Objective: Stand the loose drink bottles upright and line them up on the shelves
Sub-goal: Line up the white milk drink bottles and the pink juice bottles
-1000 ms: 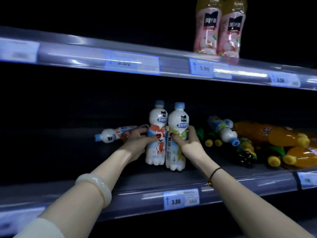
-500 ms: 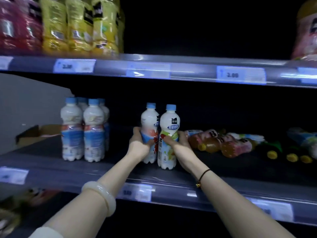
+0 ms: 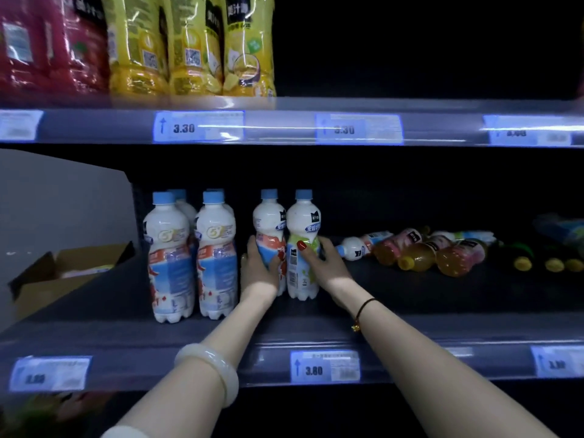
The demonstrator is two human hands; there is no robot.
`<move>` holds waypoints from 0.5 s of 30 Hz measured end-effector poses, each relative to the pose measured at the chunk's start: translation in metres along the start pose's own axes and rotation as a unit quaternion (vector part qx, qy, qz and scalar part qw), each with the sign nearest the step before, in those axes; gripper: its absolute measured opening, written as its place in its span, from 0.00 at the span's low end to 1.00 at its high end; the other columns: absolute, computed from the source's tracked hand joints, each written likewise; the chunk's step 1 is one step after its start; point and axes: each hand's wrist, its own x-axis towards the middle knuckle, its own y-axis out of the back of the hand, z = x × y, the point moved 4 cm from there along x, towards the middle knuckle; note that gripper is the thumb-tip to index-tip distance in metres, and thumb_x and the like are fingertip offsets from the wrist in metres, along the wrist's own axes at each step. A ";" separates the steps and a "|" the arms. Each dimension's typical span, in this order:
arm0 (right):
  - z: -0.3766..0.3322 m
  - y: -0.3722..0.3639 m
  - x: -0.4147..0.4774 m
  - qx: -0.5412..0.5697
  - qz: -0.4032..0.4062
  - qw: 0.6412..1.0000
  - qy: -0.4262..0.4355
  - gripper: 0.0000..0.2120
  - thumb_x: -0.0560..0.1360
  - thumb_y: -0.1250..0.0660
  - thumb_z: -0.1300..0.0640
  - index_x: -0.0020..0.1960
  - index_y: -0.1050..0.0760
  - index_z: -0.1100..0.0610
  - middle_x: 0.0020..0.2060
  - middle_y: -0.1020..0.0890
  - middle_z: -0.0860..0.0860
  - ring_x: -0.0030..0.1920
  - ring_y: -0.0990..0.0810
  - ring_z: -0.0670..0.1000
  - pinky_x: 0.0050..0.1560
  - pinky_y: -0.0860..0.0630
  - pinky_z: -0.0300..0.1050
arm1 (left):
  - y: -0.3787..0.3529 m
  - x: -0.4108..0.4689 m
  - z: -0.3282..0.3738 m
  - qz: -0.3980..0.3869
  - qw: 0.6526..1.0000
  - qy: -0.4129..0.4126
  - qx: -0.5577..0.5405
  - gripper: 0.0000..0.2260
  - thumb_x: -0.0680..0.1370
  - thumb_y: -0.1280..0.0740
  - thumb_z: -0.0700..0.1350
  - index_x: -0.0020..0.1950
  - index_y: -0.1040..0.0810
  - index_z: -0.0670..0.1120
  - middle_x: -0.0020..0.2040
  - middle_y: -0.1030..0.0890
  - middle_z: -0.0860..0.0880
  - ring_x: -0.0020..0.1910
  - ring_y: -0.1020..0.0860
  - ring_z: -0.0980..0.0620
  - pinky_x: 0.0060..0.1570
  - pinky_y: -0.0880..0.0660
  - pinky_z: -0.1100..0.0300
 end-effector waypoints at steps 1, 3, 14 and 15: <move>-0.001 -0.003 0.000 -0.001 -0.001 1.000 -0.001 0.20 0.79 0.37 0.53 0.68 0.33 0.57 0.55 0.23 0.51 0.56 0.23 0.50 0.56 0.27 0.43 | 0.001 0.001 -0.002 0.002 1.000 0.006 -0.008 0.25 0.78 0.36 0.44 0.73 0.39 0.43 0.65 0.27 0.40 0.63 0.27 0.41 0.59 0.30 0.53; -0.003 -0.008 0.000 0.003 -0.003 1.000 -0.001 0.19 0.79 0.37 0.53 0.68 0.33 0.56 0.53 0.23 0.49 0.55 0.24 0.48 0.55 0.28 0.42 | 0.002 0.001 -0.005 0.005 1.000 0.023 -0.014 0.25 0.79 0.37 0.44 0.73 0.40 0.43 0.65 0.26 0.40 0.62 0.26 0.41 0.58 0.30 0.54; 0.000 -0.005 0.000 -0.037 0.017 0.999 -0.014 0.22 0.78 0.36 0.51 0.70 0.33 0.56 0.62 0.23 0.54 0.62 0.24 0.53 0.64 0.28 0.47 | -0.006 -0.028 0.032 0.013 0.985 -0.173 0.021 0.32 0.79 0.39 0.38 0.78 0.53 0.46 0.79 0.56 0.47 0.77 0.57 0.51 0.73 0.58 0.62; -0.001 -0.001 -0.002 -0.040 0.019 0.999 -0.017 0.21 0.79 0.38 0.50 0.70 0.33 0.55 0.63 0.24 0.54 0.63 0.25 0.53 0.64 0.29 0.45 | -0.005 -0.034 0.039 0.021 0.979 -0.203 0.018 0.30 0.78 0.39 0.37 0.77 0.48 0.45 0.78 0.52 0.48 0.77 0.55 0.51 0.73 0.57 0.63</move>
